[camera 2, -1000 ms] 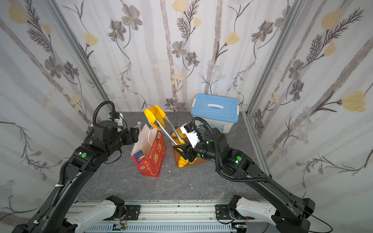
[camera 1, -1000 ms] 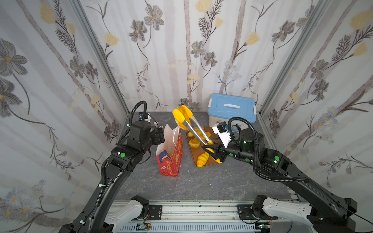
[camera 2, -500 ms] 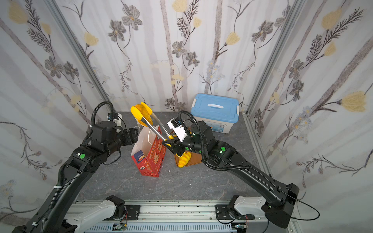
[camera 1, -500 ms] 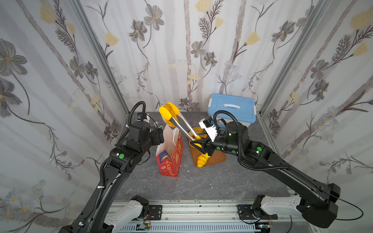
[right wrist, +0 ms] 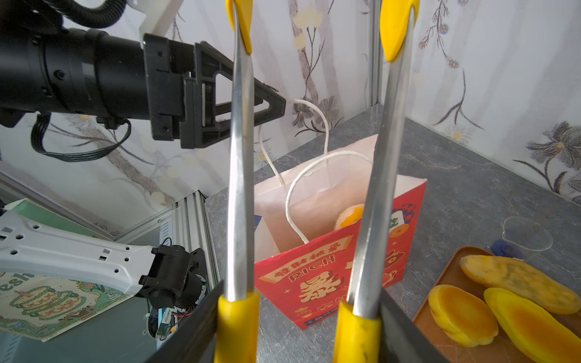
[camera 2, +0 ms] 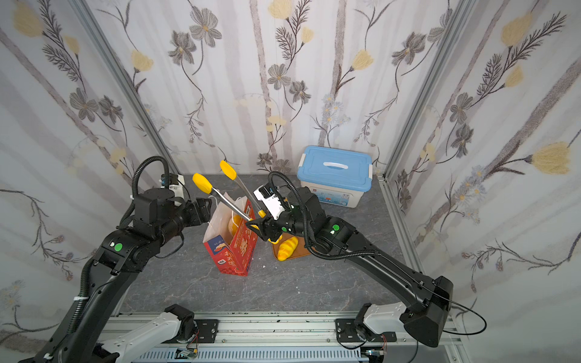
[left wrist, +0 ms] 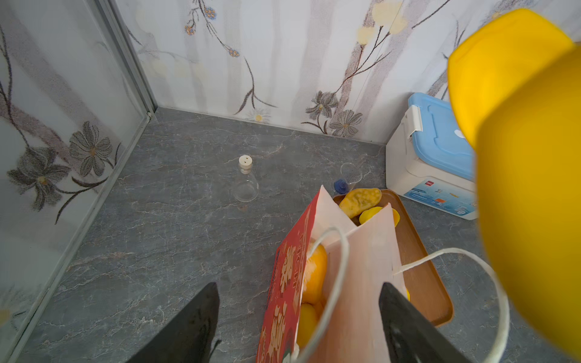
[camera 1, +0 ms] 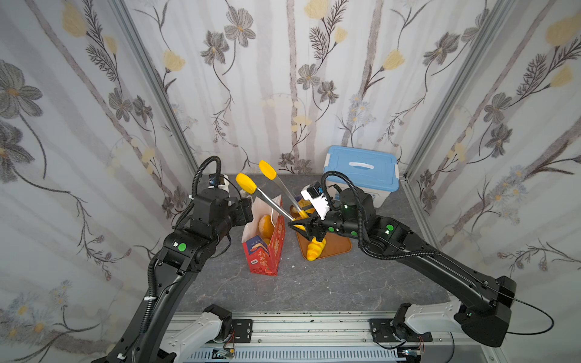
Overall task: Pack bread into a paper bag
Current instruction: Place the fake bread in the paper bag, then adjust the fake bread on the plate.
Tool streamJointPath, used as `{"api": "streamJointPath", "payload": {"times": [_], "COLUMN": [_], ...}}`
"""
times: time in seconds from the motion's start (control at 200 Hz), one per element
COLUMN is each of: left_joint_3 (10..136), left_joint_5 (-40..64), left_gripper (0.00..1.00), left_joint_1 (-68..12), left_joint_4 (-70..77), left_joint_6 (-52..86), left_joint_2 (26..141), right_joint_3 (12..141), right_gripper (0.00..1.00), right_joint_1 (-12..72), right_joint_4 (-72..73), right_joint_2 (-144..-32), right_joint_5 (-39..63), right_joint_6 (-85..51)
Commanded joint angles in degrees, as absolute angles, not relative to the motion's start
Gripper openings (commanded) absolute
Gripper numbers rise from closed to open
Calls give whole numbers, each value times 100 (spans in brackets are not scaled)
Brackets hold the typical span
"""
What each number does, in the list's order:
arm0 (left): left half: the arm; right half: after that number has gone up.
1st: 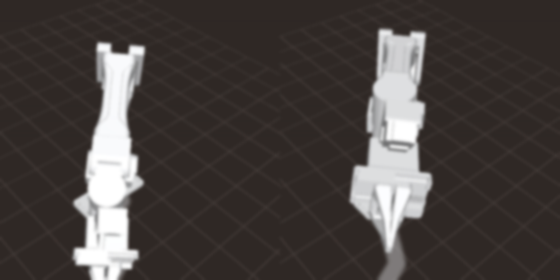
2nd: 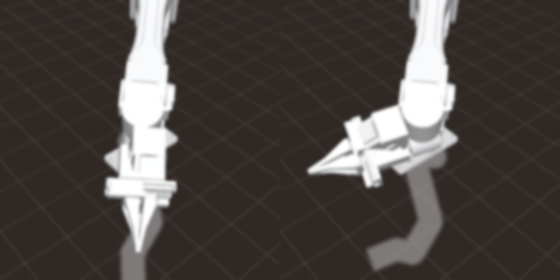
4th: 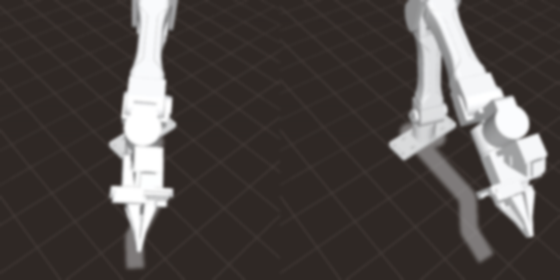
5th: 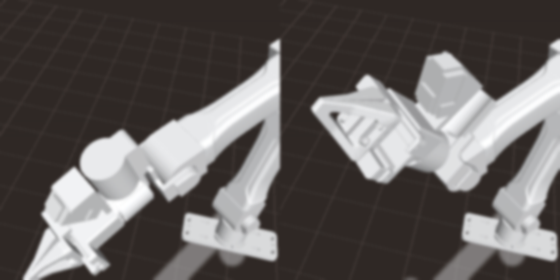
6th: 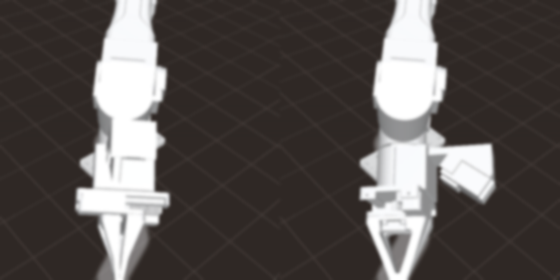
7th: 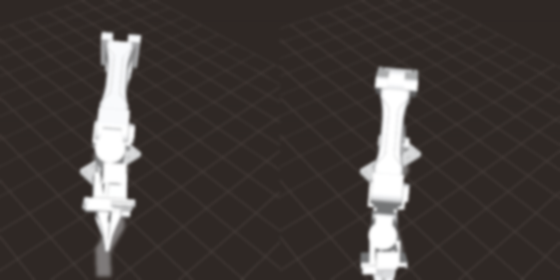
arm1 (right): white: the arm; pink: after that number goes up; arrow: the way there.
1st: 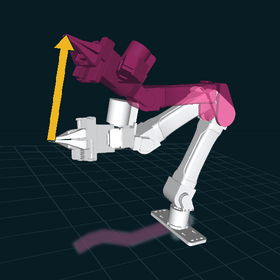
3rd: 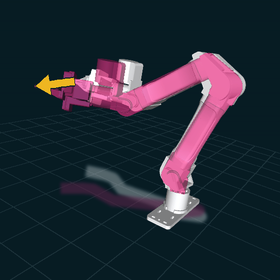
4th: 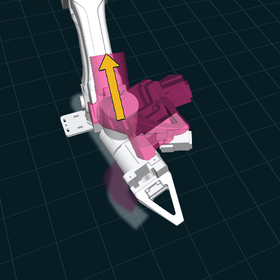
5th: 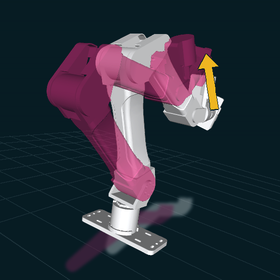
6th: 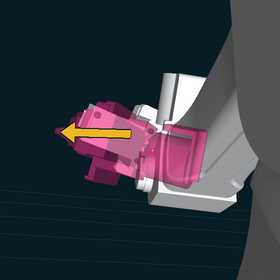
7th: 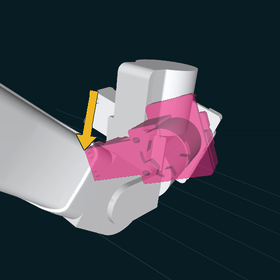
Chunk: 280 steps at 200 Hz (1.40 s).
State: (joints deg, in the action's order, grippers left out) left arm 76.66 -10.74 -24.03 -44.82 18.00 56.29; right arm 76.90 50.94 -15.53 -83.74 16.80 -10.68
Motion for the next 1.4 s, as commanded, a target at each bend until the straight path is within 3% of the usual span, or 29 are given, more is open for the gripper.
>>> {"api": "streamJointPath", "payload": {"times": [0.0, 0.235, 0.52, 0.954, 1.394], "left_joint_3": [7703, 7726, 7638, 7377, 7130], "left_joint_5": [-1127, -1129, -1099, -1050, -1008], "left_gripper": [81, 81, 81, 81, 82], "left_joint_1": [-2404, -2407, -2401, -2401, -2407], "left_joint_4": [-4464, -4455, -4355, -4149, -3906], "left_joint_6": [1767, 1778, 1804, 1777, 1645], "left_joint_2": [5661, 5644, 5661, 5678, 5678], "right_joint_3": [7690, 7586, 6663, 6134, 6601], "right_gripper": [66, 66, 62, 60, 61], "right_joint_1": [5100, 4894, 3257, 2909, 2740], "right_joint_4": [-1200, -1709, -2093, -2320, -2128], "right_joint_2": [-8307, -7790, -7280, -8608, -10132], "right_joint_5": [1686, 384, 151, 76, 1157], "right_joint_6": [-1124, -1239, -1501, -1096, -995]}}
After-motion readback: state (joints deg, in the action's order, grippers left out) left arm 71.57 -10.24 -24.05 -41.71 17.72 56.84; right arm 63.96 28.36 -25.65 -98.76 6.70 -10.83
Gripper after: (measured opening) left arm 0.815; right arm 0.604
